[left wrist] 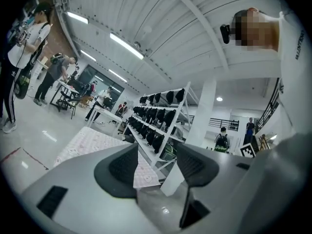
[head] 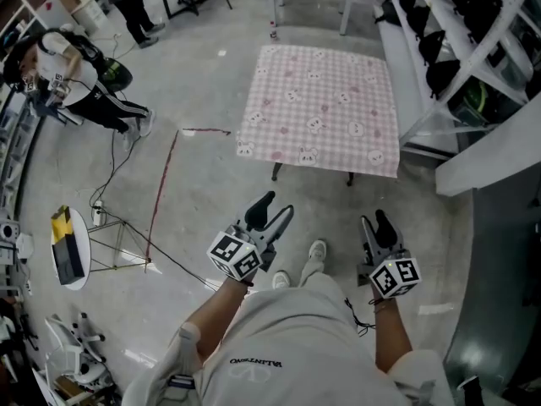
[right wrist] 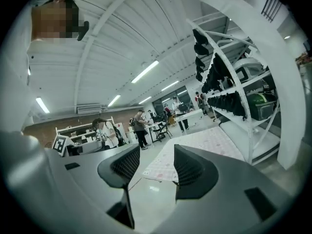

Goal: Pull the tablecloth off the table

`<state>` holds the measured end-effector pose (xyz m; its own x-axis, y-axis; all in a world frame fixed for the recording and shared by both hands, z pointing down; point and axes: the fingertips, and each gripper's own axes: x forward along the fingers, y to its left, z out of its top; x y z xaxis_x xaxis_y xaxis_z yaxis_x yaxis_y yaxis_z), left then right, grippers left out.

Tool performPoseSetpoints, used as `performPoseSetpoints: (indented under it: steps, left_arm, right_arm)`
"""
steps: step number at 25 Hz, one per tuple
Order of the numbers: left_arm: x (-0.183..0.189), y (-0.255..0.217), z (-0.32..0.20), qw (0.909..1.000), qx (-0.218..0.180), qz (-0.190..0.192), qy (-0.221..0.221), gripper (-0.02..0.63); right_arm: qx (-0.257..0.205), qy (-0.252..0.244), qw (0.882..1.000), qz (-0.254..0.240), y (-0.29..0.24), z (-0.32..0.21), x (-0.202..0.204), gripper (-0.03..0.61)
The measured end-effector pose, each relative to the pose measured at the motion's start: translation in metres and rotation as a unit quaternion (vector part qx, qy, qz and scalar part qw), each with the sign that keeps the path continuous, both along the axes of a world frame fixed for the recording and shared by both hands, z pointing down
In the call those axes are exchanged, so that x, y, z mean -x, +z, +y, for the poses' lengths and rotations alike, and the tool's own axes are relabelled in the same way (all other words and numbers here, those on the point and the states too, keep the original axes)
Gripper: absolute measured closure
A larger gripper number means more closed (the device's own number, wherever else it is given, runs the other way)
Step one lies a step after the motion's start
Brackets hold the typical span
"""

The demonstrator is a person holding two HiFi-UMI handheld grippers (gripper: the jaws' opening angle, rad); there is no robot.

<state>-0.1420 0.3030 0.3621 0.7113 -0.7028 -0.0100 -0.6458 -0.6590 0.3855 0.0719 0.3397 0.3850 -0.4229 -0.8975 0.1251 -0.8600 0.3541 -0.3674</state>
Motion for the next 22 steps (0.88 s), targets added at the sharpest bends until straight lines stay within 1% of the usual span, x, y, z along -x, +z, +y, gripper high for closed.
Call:
performPoseSetpoints:
  steps: [6, 13, 19, 22]
  left_arm:
    - [-0.025, 0.011, -0.039, 0.9997, 0.022, 0.005, -0.009, 0.371]
    - [-0.054, 0.016, -0.076, 0.9991, 0.035, 0.003, -0.025, 0.371]
    - [-0.076, 0.016, -0.092, 0.9984, 0.043, 0.008, -0.037, 0.371]
    - [-0.087, 0.024, -0.098, 0.9974, 0.058, 0.017, -0.039, 0.371]
  right_arm:
    - [0.014, -0.029, 0.999, -0.015, 0.014, -0.046, -0.012, 0.35]
    - [0.024, -0.066, 0.997, -0.039, 0.023, -0.091, -0.027, 0.35]
    - [0.039, -0.102, 0.993, -0.048, 0.033, -0.112, -0.036, 0.35]
    - [0.055, -0.109, 0.991, -0.057, 0.043, -0.12, -0.041, 0.35]
